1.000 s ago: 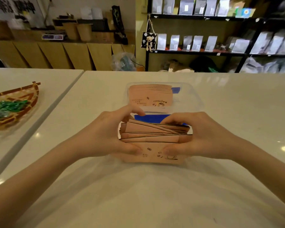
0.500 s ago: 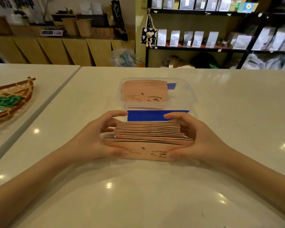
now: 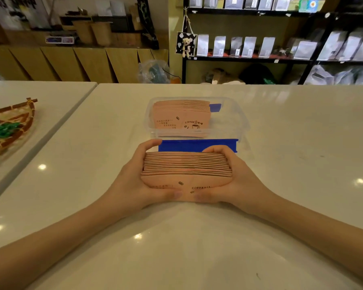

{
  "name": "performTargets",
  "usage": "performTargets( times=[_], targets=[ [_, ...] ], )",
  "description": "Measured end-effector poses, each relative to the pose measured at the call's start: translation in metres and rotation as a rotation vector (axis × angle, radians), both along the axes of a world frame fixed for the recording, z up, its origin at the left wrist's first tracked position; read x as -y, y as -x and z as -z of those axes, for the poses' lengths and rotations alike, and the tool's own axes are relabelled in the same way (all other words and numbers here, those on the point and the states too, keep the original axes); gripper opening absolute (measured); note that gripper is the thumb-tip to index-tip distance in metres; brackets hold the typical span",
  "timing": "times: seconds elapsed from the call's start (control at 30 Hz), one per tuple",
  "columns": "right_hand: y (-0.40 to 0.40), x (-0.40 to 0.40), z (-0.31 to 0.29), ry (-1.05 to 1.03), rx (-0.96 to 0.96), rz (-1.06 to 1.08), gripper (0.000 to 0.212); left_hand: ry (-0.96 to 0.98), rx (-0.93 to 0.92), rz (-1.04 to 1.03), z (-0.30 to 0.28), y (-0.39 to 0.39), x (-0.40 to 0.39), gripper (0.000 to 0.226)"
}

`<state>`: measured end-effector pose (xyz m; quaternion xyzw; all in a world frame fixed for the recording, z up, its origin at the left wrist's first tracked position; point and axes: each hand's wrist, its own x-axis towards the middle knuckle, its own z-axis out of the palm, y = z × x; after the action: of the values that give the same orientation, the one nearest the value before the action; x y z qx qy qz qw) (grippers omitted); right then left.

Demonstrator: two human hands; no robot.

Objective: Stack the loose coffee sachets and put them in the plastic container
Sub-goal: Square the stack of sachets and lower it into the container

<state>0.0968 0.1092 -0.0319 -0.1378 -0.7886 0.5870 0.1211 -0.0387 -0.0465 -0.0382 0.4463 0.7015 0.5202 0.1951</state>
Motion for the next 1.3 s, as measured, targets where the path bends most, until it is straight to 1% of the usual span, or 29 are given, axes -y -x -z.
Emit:
performTargets(
  times=[0.13,0.27,0.33,0.5,0.63,0.77,0.87,0.97,1.0,1.07,1.17,1.23,1.3],
  targets=[
    [0.0,-0.001,-0.001,-0.04,-0.044,0.031,0.065,-0.035,-0.04,-0.045,0.001,-0.001,-0.004,0.1],
    [-0.003,-0.007,-0.001,-0.054,-0.001,-0.036,0.078,0.023,-0.031,-0.035,0.001,0.001,0.001,0.106],
    [-0.003,-0.01,-0.002,-0.045,0.018,-0.064,0.081,0.043,-0.008,-0.038,0.0,0.002,0.003,0.106],
    [0.001,-0.003,0.001,0.015,-0.018,-0.027,0.072,0.032,0.048,-0.042,0.006,-0.005,-0.001,0.103],
    [0.0,0.002,0.003,0.024,-0.038,0.001,0.068,0.01,0.089,-0.087,0.006,-0.01,0.0,0.089],
    [-0.001,-0.004,0.0,-0.023,-0.009,-0.022,0.065,0.033,0.06,-0.101,0.003,-0.014,0.001,0.071],
    [-0.003,-0.01,-0.003,-0.065,0.022,-0.058,0.071,0.081,0.05,-0.044,0.0,-0.007,0.004,0.066],
    [-0.007,-0.014,-0.006,-0.088,0.046,-0.098,0.08,0.096,0.05,0.0,-0.006,0.0,0.012,0.069],
    [-0.009,-0.016,-0.008,-0.081,0.045,-0.107,0.08,0.105,0.023,0.011,-0.009,0.002,0.014,0.069],
    [-0.01,-0.019,-0.014,-0.122,0.052,-0.127,0.074,0.137,-0.086,0.03,-0.016,0.004,0.016,0.068],
    [-0.007,-0.023,-0.027,-0.34,0.077,-0.18,0.054,0.209,-0.307,0.08,-0.027,0.009,0.014,0.058],
    [-0.004,-0.025,-0.037,-0.458,0.103,-0.208,0.047,0.271,-0.398,0.11,-0.034,0.012,0.012,0.052],
    [-0.001,-0.026,-0.045,-0.549,0.142,-0.243,0.043,0.316,-0.451,0.133,-0.04,0.015,0.009,0.05]
  ],
)
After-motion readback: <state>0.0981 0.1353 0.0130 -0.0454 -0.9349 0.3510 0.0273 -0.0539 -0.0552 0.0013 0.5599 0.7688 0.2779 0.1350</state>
